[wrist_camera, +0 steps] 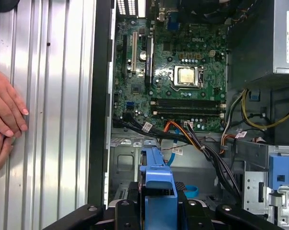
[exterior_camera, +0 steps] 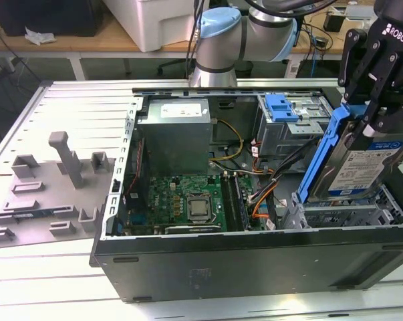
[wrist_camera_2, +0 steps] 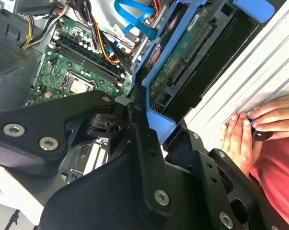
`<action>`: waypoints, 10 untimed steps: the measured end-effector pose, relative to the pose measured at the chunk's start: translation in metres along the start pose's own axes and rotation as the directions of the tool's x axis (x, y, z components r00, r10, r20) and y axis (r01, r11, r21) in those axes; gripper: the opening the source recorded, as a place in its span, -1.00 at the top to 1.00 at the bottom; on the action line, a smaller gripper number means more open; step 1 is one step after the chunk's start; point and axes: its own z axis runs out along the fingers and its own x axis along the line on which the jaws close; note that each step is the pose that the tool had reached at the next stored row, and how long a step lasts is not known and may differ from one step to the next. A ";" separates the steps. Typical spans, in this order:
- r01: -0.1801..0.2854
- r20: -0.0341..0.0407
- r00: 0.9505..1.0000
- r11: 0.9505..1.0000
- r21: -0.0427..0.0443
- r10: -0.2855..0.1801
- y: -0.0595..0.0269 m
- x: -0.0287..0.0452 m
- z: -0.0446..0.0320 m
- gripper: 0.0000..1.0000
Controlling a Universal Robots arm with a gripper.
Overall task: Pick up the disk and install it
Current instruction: 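Pick up the disk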
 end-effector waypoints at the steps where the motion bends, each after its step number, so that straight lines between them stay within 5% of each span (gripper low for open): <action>1: 0.000 0.000 1.000 1.000 0.000 0.000 0.0000 0.0000 0.0000 0.26; 10: -0.011 0.000 1.000 1.000 0.000 0.011 -0.0001 0.0000 0.0027 0.26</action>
